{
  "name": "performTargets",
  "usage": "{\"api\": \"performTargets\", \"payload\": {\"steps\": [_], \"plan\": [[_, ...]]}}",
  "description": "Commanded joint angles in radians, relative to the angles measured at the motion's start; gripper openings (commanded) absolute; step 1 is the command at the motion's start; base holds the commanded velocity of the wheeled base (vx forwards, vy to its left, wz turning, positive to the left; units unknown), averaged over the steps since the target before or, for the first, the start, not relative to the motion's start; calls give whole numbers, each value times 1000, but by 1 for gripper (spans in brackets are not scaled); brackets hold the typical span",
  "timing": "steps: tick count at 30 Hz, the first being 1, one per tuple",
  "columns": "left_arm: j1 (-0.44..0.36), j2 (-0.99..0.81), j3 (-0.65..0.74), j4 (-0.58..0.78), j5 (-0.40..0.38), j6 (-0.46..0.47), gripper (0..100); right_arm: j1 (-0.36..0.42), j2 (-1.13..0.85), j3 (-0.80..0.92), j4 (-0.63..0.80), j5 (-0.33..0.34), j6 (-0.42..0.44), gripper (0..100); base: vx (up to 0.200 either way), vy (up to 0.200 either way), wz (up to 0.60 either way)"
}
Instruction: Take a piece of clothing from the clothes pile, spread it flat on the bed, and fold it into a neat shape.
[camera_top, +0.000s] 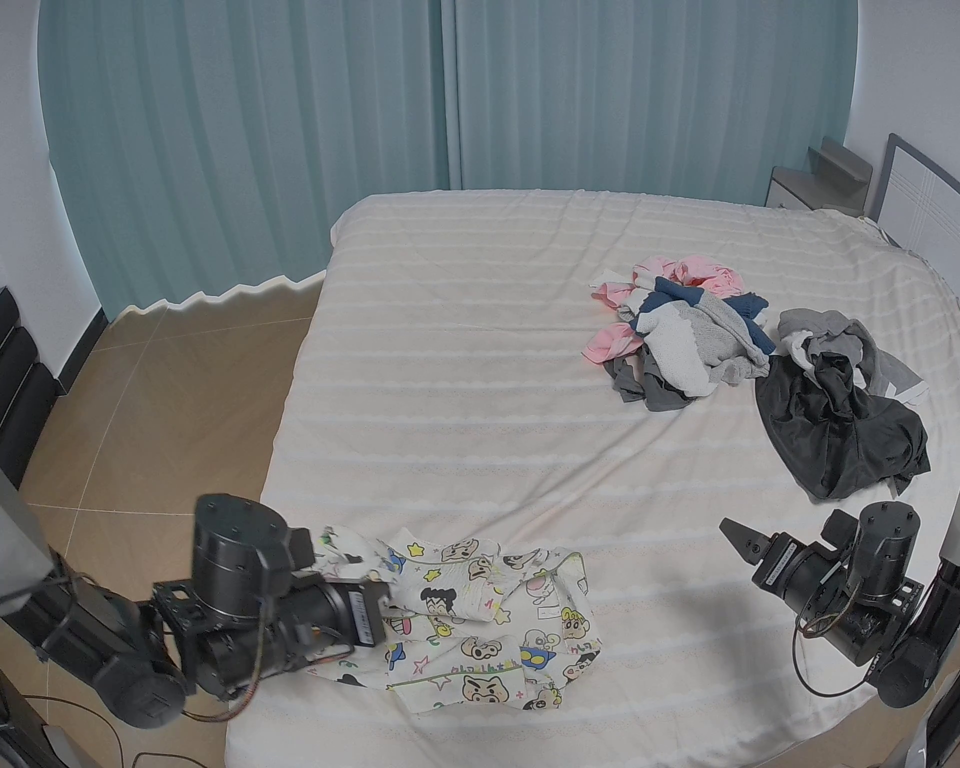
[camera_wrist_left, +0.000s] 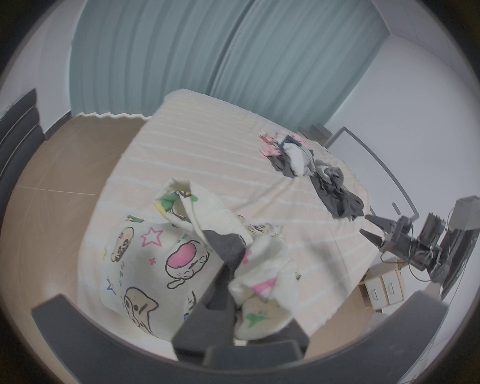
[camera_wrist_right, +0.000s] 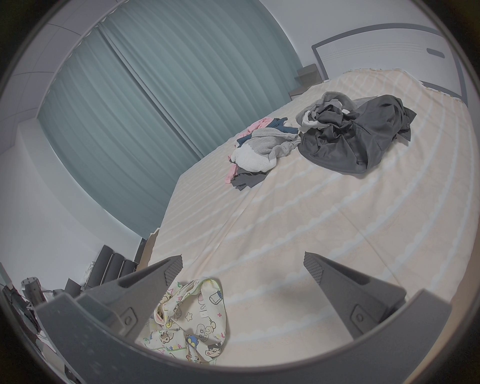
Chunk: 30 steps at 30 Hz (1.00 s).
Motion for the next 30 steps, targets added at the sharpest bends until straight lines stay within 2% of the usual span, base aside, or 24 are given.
{"api": "performTargets", "payload": {"steps": [1,4,5,9,23,24,26,30], "plan": [[-175,167,-74,-34,74,-52,0,5,-1,18,0,0,0,100,0,0,0],[-203,224,-85,-105,105,-53,0,8,-1,18,0,-1,-1,100,0,0,0],[-217,262,-85,-169,114,-52,0,8,-1,18,0,-1,-1,100,0,0,0],[-224,313,-82,-274,115,-53,0,8,-1,18,0,0,-1,100,0,0,0],[-232,344,-109,-312,115,-55,0,8,-1,18,0,0,-1,100,0,0,0],[-228,344,-117,-326,115,-58,100,8,-1,18,0,0,-1,100,0,0,0],[-223,347,-129,-353,118,-69,100,8,1,18,0,0,-1,100,0,0,0],[-212,353,-149,-427,174,-104,100,8,1,18,0,0,-1,100,0,0,0]]}}
